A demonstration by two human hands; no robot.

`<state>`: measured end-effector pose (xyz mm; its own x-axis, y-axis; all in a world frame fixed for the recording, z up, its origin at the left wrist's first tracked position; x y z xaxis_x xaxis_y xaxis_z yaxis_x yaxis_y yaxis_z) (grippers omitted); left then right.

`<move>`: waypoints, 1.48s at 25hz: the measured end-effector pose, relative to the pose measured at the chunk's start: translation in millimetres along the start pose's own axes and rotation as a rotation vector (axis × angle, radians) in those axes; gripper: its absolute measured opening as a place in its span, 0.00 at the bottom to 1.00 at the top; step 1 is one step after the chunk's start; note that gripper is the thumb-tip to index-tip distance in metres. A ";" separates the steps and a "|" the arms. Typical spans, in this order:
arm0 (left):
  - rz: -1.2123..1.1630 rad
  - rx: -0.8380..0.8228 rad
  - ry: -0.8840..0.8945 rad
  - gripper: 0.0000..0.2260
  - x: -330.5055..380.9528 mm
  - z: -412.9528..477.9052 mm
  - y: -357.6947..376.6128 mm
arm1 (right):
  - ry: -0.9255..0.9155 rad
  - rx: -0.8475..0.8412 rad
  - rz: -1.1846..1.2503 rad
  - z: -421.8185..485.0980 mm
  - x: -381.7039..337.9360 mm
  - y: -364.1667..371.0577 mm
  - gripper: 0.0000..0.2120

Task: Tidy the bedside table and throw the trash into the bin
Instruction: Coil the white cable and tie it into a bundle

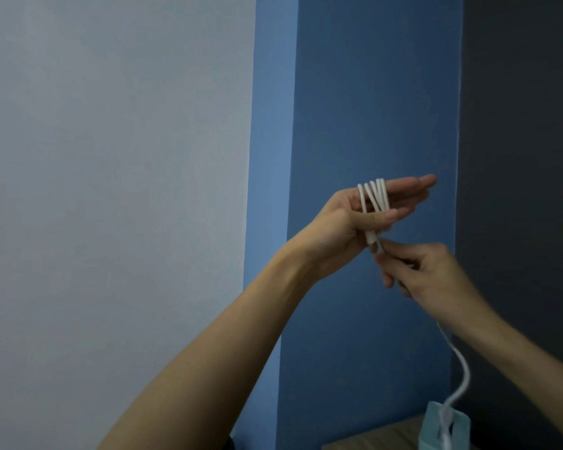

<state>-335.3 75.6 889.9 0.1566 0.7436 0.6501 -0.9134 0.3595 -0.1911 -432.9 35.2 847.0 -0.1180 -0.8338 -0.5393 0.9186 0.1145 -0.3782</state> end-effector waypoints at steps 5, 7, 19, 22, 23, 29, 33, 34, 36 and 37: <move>0.115 0.138 -0.011 0.19 -4.7 0.5 -25.4 | -0.027 -0.139 -0.154 -10.6 -19.8 3.3 0.08; 0.172 0.140 -0.050 0.17 -10.0 -1.1 -31.8 | -0.090 -0.139 -0.285 -8.2 -34.1 -5.7 0.09; 0.121 -0.178 -0.213 0.11 -26.3 -18.1 -5.3 | -0.441 0.189 -0.415 18.7 -53.1 -53.2 0.03; 0.043 -0.200 -0.183 0.13 -21.5 -20.9 4.6 | -0.345 0.203 -0.174 23.4 -38.7 -57.7 0.02; 0.018 -0.196 -0.169 0.13 -20.9 -19.5 6.9 | -0.304 0.178 -0.090 23.4 -33.6 -54.9 0.02; -0.082 -0.171 -0.050 0.18 -18.6 -8.6 10.8 | 0.057 0.171 0.145 22.9 9.3 -22.6 0.21; -0.075 -0.100 -0.014 0.19 -14.4 -9.8 5.7 | 0.071 0.068 0.200 9.5 13.7 -4.6 0.18; -0.081 -0.071 -0.009 0.18 -12.7 -9.3 3.3 | 0.071 0.031 0.212 4.8 14.4 0.6 0.18; -0.079 0.013 -0.010 0.14 -9.5 -7.4 -3.6 | 0.096 -0.014 0.246 -3.7 17.1 8.9 0.15; -0.066 0.056 -0.016 0.13 -9.4 -7.0 -7.5 | 0.117 -0.021 0.250 -7.5 17.3 11.5 0.12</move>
<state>-327.3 69.8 880.1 0.2114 0.7104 0.6713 -0.9211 0.3745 -0.1062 -427.2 26.2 827.7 0.0677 -0.7100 -0.7009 0.9167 0.3215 -0.2371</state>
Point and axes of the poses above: each hand's wrist, its own z-axis towards the middle knuckle, its own y-axis out of the palm, x = y × z, the point moved 5 cm from there along z, towards the middle knuckle
